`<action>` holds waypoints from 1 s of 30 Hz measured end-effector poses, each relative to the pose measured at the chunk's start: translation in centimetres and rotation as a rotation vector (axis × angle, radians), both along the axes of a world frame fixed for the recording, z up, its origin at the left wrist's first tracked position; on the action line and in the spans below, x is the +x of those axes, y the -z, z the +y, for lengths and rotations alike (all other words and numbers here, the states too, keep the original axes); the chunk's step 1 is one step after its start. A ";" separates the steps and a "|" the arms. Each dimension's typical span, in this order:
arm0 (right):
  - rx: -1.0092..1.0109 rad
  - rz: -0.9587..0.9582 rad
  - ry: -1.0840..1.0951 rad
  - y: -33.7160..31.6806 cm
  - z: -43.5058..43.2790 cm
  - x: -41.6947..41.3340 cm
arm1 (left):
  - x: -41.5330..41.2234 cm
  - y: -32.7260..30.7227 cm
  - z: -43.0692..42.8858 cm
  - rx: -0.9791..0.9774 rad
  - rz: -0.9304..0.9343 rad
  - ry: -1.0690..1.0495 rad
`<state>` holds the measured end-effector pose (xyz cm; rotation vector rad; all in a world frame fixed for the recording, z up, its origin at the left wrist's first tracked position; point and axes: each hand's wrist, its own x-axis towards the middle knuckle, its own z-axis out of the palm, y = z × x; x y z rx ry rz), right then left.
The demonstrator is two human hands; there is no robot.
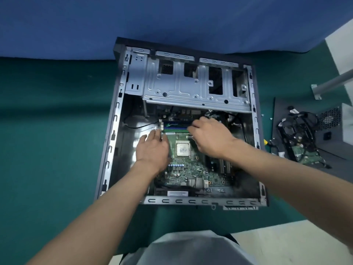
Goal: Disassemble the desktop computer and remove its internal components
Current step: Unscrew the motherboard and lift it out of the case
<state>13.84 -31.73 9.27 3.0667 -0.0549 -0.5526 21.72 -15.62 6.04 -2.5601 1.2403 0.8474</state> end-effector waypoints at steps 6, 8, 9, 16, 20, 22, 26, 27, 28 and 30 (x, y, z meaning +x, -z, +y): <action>-0.137 0.462 -0.212 -3.6 -1.7 -4.6 | -3.4 -2.7 -3.3 -0.270 -0.036 0.111; -0.234 0.556 -0.254 -3.3 -1.7 -5.6 | -5.0 -2.2 -4.5 -0.250 0.174 0.180; -0.286 0.597 -0.265 -3.0 -1.6 -5.9 | -5.7 -1.8 -4.8 -0.213 0.280 0.208; -0.436 0.711 -0.255 -0.7 -0.5 -6.4 | -6.8 0.3 -5.4 0.059 0.387 0.444; -0.429 0.690 -0.228 -0.3 0.2 -7.2 | -6.7 1.0 -5.5 0.128 0.414 0.453; -0.439 0.686 -0.206 -0.2 0.7 -7.7 | -6.8 1.2 -5.5 0.137 0.415 0.432; -0.452 0.690 -0.151 0.0 1.0 -8.2 | -6.6 1.3 -5.4 0.160 0.406 0.424; -0.453 0.683 -0.139 0.0 0.8 -8.1 | -6.6 1.3 -5.3 0.162 0.401 0.417; -0.458 0.673 -0.135 -0.1 0.7 -7.9 | -6.6 1.2 -5.3 0.164 0.396 0.411; -0.471 0.667 -0.131 -0.2 0.3 -7.6 | -6.5 1.1 -5.4 0.171 0.399 0.399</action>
